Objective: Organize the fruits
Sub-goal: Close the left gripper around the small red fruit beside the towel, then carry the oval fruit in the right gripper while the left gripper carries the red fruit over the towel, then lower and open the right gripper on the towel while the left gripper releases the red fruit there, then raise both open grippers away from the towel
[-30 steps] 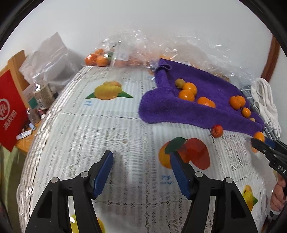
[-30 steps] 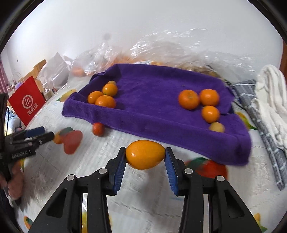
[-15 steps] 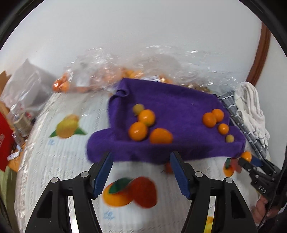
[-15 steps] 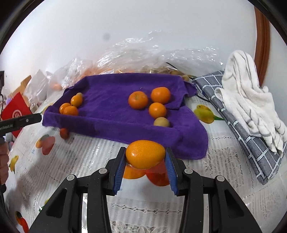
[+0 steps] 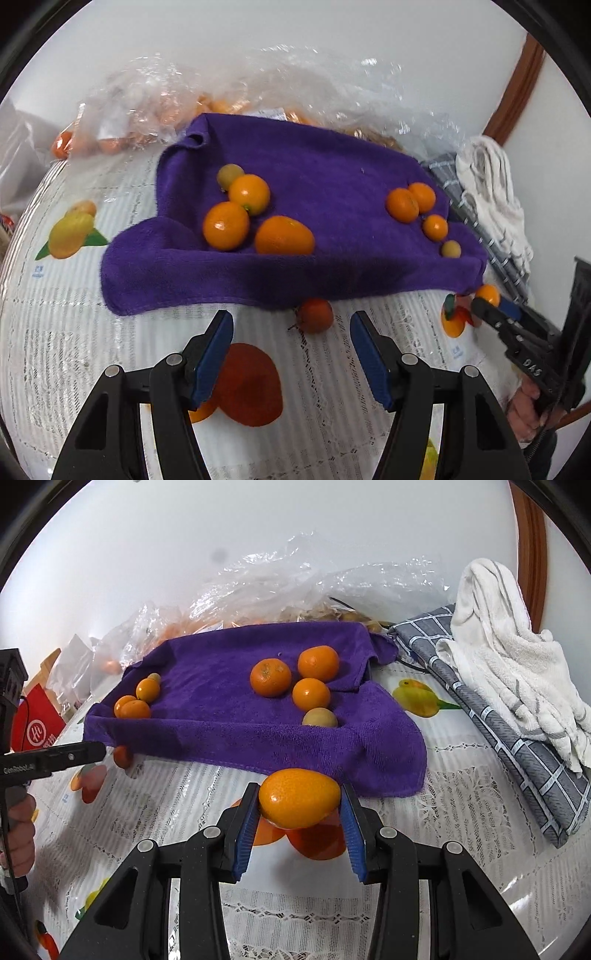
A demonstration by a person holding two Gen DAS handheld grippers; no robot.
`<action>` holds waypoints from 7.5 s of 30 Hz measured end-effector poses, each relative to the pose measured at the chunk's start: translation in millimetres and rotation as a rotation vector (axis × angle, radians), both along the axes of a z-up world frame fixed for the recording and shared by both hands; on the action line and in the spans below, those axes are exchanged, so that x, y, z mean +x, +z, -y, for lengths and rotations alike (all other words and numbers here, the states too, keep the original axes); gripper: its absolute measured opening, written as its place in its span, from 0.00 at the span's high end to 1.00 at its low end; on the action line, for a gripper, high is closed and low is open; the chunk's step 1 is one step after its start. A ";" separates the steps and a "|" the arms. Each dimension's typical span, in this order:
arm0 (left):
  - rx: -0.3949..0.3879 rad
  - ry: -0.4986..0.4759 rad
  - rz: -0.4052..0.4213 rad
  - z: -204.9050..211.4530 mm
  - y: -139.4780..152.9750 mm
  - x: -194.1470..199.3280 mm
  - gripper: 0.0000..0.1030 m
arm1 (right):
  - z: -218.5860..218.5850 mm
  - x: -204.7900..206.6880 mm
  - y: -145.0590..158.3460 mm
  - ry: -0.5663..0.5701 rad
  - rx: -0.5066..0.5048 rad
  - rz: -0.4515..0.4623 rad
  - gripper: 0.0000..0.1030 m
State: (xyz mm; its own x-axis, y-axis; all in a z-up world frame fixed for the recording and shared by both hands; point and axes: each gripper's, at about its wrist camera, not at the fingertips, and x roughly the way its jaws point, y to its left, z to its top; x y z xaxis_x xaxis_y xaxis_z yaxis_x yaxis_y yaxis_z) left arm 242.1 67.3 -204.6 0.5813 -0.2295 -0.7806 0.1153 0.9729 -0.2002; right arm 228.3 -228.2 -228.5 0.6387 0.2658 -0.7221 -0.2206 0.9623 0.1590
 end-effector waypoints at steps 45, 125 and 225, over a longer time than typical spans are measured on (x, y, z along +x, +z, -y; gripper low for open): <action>0.039 0.068 0.240 11.8 21.5 -24.8 0.78 | 1.1 3.0 -7.2 -0.019 -0.001 -0.016 0.59; -0.016 0.210 0.291 -46.0 77.2 -8.7 0.78 | -31.1 29.0 44.9 0.036 0.017 0.062 0.59; 0.187 0.156 0.217 60.1 117.3 -119.0 0.06 | 20.2 -85.8 120.6 -0.089 -0.014 0.064 0.09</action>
